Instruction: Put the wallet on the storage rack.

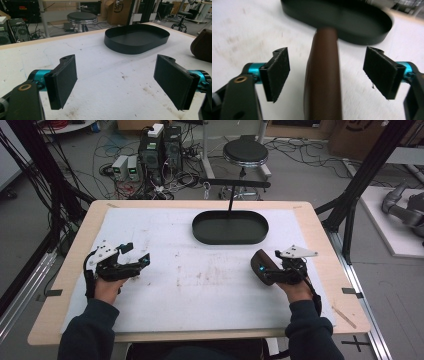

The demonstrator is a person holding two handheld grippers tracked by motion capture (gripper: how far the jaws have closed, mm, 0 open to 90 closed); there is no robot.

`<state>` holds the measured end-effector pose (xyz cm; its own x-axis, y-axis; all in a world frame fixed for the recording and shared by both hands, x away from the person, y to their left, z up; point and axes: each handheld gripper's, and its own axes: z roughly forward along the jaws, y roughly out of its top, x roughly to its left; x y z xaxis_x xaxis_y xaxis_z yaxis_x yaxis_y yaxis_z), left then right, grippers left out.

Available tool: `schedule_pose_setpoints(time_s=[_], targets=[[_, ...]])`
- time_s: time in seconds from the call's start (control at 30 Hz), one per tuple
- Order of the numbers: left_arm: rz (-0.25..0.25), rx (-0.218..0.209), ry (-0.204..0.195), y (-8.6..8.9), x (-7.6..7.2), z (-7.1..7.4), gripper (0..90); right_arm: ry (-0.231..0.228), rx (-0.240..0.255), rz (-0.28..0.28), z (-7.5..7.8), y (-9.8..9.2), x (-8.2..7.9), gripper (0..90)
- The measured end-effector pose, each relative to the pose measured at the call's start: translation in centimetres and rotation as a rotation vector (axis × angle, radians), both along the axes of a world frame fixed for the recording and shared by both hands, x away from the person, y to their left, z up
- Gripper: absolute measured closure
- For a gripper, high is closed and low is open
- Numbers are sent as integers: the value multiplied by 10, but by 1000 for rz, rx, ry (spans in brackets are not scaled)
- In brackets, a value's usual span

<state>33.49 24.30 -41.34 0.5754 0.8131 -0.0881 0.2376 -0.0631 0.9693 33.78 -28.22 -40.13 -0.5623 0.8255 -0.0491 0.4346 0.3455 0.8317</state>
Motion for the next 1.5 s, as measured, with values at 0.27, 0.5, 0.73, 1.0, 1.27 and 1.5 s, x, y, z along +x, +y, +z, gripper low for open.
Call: schedule_pose_setpoints(time_s=[0.27, 0.5, 0.73, 1.0, 1.27, 1.5], targets=[[0, 0, -2, 0, 0, 0, 187, 74, -104, 38, -12, 9, 7, 343], [1, 3, 0, 0, 0, 0, 187, 45, -82, 66, -4, 5, 3, 615], [1, 1, -6, 1, -2, 0, 187, 5, -41, 86, 8, 10, 4, 626], [-5, 9, -26, 1, -2, 0, 186, -30, -20, 110, 24, 31, 30, 626], [-7, 12, -21, 1, -1, -1, 187, -37, -10, 105, 38, 55, 76, 626], [-9, 7, -19, 2, -1, -1, 187, -21, -1, 87, 37, 78, 118, 626]])
